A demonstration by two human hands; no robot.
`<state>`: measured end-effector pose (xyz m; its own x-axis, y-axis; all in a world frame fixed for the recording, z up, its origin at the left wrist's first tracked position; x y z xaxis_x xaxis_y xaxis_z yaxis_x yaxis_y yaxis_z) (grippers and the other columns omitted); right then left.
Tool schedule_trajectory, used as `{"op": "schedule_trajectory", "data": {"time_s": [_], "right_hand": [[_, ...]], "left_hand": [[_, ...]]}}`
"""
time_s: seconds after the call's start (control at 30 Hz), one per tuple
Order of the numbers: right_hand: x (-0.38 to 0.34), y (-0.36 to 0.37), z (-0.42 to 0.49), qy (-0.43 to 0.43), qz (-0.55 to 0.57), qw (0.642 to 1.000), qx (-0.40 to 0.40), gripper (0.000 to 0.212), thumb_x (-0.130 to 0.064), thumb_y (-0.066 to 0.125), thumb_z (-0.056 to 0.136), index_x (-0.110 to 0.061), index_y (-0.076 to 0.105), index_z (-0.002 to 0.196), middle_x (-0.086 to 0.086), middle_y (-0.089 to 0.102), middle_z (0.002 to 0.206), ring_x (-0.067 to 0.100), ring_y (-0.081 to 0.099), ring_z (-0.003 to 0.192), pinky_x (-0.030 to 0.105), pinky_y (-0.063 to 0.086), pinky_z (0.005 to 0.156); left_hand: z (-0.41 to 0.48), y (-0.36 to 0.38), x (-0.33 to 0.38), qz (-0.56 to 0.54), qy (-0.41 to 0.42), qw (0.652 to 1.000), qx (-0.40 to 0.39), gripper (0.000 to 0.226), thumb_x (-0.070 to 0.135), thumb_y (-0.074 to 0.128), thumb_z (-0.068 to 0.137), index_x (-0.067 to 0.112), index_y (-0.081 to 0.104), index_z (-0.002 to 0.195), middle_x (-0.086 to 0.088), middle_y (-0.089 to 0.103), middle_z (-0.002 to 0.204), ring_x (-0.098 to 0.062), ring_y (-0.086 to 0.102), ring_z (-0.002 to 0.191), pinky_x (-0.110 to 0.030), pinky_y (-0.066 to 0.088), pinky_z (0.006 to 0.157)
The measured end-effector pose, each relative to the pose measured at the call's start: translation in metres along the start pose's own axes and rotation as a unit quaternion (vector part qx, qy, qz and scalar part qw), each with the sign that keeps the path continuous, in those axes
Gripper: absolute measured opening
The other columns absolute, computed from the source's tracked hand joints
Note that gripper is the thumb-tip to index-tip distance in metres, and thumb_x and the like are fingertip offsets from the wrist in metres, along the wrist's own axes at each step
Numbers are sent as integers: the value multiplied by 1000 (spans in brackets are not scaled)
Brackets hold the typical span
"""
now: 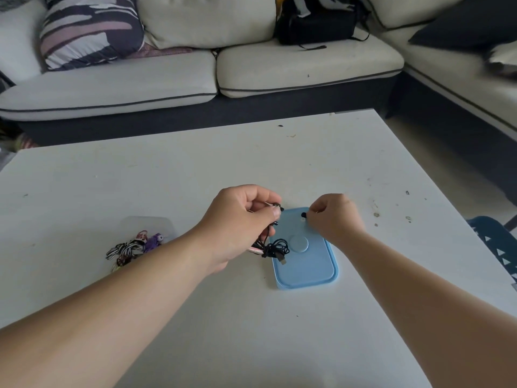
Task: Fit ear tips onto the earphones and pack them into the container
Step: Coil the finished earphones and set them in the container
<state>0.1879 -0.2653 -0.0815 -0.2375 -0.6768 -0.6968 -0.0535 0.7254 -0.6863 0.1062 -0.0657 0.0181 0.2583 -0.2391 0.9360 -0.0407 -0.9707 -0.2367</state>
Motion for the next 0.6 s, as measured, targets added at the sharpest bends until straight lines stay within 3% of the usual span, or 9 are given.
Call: {"op": "schedule_trajectory", "data": {"time_s": [0.27, 0.43, 0.6], "right_hand": [[-27, -29, -28, -5, 175, 984, 36, 9, -11, 75, 82, -18, 76, 86, -3, 76, 81, 14, 65, 64, 21, 52, 58], [-62, -38, -64, -21, 326, 944, -44, 14, -3, 78, 84, -12, 79, 95, 14, 78, 88, 21, 73, 73, 37, 64, 83], [-100, -36, -112, -60, 419, 898, -120, 12, 4, 75, 87, 0, 75, 99, 19, 75, 88, 28, 72, 78, 36, 63, 78]], "left_hand": [[-12, -17, 5, 9, 4, 1000, 11, 15, 7, 69, 96, 17, 75, 106, -4, 75, 89, -14, 72, 68, -22, 60, 66], [-22, -35, 11, -22, 12, 999, 29, 15, 7, 72, 94, 18, 74, 105, -8, 79, 95, -19, 74, 73, -29, 63, 73], [-35, -52, 19, -53, 27, 998, 34, 11, 9, 73, 94, 17, 75, 101, -4, 80, 89, -31, 78, 88, -41, 64, 86]]}}
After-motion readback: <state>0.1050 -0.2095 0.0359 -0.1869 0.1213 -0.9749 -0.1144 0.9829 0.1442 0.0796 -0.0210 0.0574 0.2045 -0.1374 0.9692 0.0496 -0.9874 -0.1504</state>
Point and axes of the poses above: each hand's wrist, its own z-axis towards the middle knuckle, its own y-axis out of the palm, x = y × z, the point moved 4 cm from there along z, towards the middle knuckle
